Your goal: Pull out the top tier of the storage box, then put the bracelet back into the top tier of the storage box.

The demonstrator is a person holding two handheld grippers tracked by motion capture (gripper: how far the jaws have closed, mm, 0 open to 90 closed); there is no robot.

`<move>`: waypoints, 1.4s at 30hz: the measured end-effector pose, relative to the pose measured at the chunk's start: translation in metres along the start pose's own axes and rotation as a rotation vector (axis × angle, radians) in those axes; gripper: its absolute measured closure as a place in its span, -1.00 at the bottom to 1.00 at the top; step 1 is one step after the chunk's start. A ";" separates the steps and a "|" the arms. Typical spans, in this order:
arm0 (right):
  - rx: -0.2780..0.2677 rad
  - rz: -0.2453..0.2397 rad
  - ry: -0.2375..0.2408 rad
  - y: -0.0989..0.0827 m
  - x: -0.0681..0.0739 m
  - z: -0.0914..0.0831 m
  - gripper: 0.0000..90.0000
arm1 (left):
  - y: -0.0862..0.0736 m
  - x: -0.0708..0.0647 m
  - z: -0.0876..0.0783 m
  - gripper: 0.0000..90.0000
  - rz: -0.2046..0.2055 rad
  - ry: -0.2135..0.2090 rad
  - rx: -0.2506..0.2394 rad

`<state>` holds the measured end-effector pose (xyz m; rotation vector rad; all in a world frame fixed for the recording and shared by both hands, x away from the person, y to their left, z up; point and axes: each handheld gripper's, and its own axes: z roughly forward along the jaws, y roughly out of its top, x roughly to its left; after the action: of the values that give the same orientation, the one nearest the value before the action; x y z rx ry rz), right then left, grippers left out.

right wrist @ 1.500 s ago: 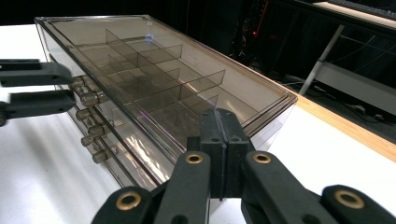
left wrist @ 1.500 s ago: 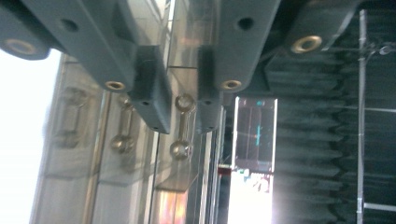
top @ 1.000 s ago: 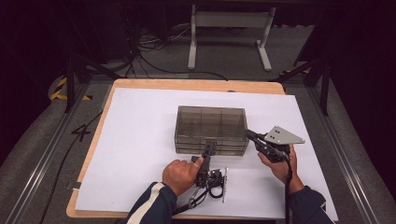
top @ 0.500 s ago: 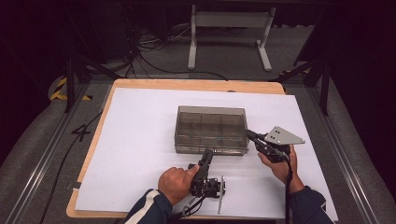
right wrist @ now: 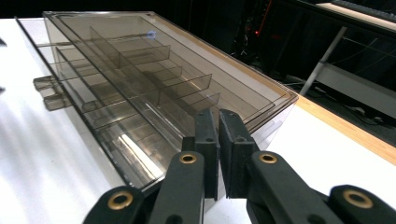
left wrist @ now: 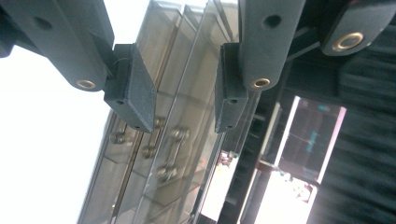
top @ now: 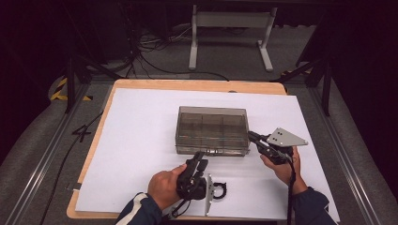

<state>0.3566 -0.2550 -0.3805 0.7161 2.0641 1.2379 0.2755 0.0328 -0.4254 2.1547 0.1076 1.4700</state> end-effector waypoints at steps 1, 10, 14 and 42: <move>-0.001 0.000 0.000 0.000 0.001 -0.001 0.93 | -0.004 0.004 -0.002 0.29 -0.028 -0.015 -0.007; 0.007 -0.009 0.005 0.000 -0.001 -0.008 0.87 | -0.042 0.041 -0.022 0.13 -0.280 -0.082 -0.040; -0.001 0.004 0.028 -0.002 -0.001 -0.014 0.85 | -0.066 0.059 -0.023 0.10 -0.430 -0.158 -0.059; 0.064 -0.011 0.180 -0.028 0.017 -0.020 0.65 | -0.107 0.070 0.025 0.22 -0.746 -0.508 -0.096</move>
<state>0.3268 -0.2663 -0.4019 0.6419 2.2590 1.2754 0.3498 0.1393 -0.4226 2.0084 0.5694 0.4883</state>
